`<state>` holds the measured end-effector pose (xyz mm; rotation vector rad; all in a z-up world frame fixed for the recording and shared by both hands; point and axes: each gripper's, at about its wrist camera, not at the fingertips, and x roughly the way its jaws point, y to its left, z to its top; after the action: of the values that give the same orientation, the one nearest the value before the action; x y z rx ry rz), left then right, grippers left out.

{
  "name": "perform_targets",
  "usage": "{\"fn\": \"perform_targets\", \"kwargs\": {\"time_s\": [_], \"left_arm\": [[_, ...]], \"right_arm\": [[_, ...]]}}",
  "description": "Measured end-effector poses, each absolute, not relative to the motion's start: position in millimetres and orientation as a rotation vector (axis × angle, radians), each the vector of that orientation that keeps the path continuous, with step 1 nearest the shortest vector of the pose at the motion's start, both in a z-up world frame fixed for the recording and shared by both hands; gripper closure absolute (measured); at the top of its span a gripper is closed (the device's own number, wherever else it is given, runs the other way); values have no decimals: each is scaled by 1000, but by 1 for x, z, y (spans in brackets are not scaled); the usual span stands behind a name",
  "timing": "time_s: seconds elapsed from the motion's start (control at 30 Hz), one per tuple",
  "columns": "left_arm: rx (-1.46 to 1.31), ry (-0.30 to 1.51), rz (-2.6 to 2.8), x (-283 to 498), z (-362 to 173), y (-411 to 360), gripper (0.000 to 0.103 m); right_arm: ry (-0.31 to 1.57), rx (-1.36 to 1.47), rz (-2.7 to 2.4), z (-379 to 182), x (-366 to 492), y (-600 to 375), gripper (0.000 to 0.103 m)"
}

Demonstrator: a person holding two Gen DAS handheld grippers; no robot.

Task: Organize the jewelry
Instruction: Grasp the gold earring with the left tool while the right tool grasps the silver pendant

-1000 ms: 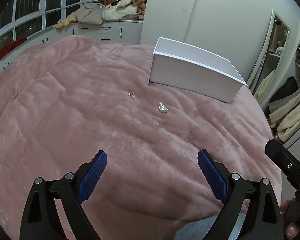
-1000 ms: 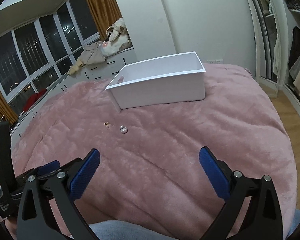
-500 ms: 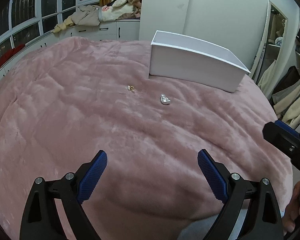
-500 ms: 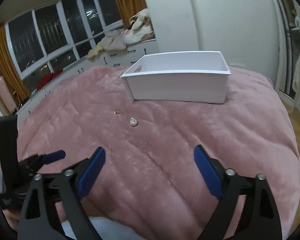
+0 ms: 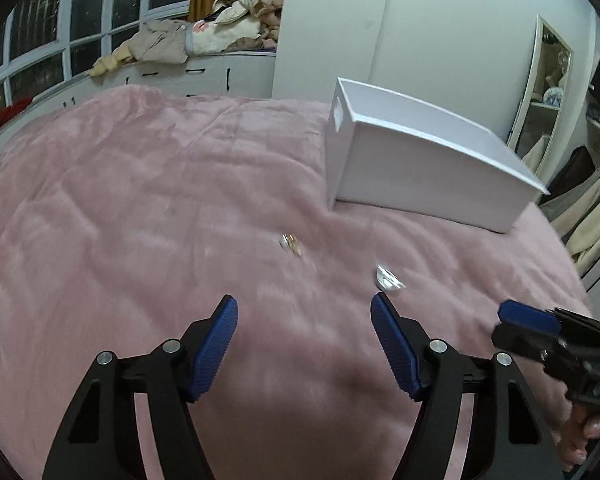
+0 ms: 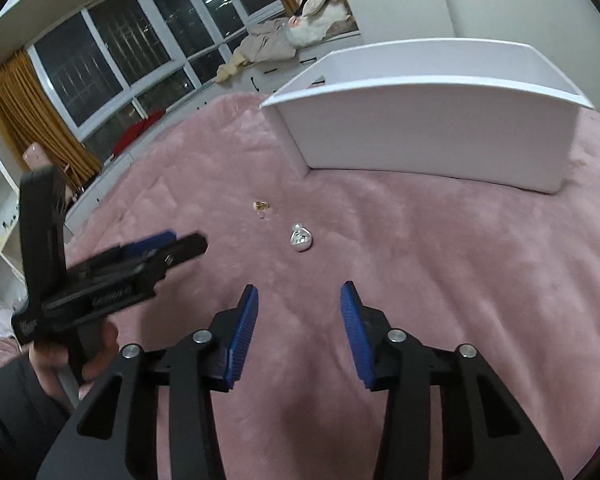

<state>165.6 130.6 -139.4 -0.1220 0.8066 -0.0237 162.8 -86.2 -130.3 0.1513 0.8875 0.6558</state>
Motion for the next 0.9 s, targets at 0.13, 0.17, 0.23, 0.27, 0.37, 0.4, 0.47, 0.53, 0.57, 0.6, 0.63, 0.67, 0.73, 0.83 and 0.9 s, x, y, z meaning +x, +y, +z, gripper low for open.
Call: {"fn": "perform_targets", "kwargs": {"time_s": [0.13, 0.17, 0.23, 0.27, 0.37, 0.4, 0.47, 0.53, 0.57, 0.6, 0.63, 0.67, 0.73, 0.83, 0.9], "left_arm": [[-143, 811, -79, 207, -160, 140, 32], [-153, 808, -94, 214, -163, 142, 32], [-156, 791, -110, 227, -169, 145, 32], [-151, 786, -106, 235, -173, 146, 32], [-161, 792, -115, 251, -189, 148, 32], [-162, 793, -121, 252, -194, 147, 32], [-169, 793, -137, 253, -204, 148, 32], [-207, 796, -165, 256, -210, 154, 31], [-234, 795, -181, 258, -213, 159, 31], [-238, 795, -186, 259, -214, 160, 31], [-225, 796, -181, 260, -216, 158, 31], [-214, 796, -176, 261, -216, 157, 32], [-212, 798, -171, 263, -218, 157, 33], [-224, 799, -152, 262, -217, 160, 42], [-257, 796, -157, 258, -215, 164, 51]], "right_arm": [[898, 145, 692, -140, 182, -71, 65], [901, 153, 699, -141, 185, -69, 65], [888, 142, 699, -143, 190, -65, 65], [886, 132, 699, -145, 193, -62, 65], [893, 97, 712, -153, 203, -51, 65], [896, 78, 715, -156, 207, -47, 65], [904, 49, 715, -163, 214, -39, 65], [920, 34, 711, -170, 222, -31, 68], [934, 30, 702, -173, 226, -27, 80], [943, 27, 684, -176, 229, -25, 84], [947, 37, 674, -178, 230, -26, 84], [943, 50, 676, -178, 229, -28, 84], [937, 78, 674, -174, 226, -36, 84], [921, 114, 643, -162, 216, -53, 84], [917, 126, 616, -152, 203, -67, 84]]}}
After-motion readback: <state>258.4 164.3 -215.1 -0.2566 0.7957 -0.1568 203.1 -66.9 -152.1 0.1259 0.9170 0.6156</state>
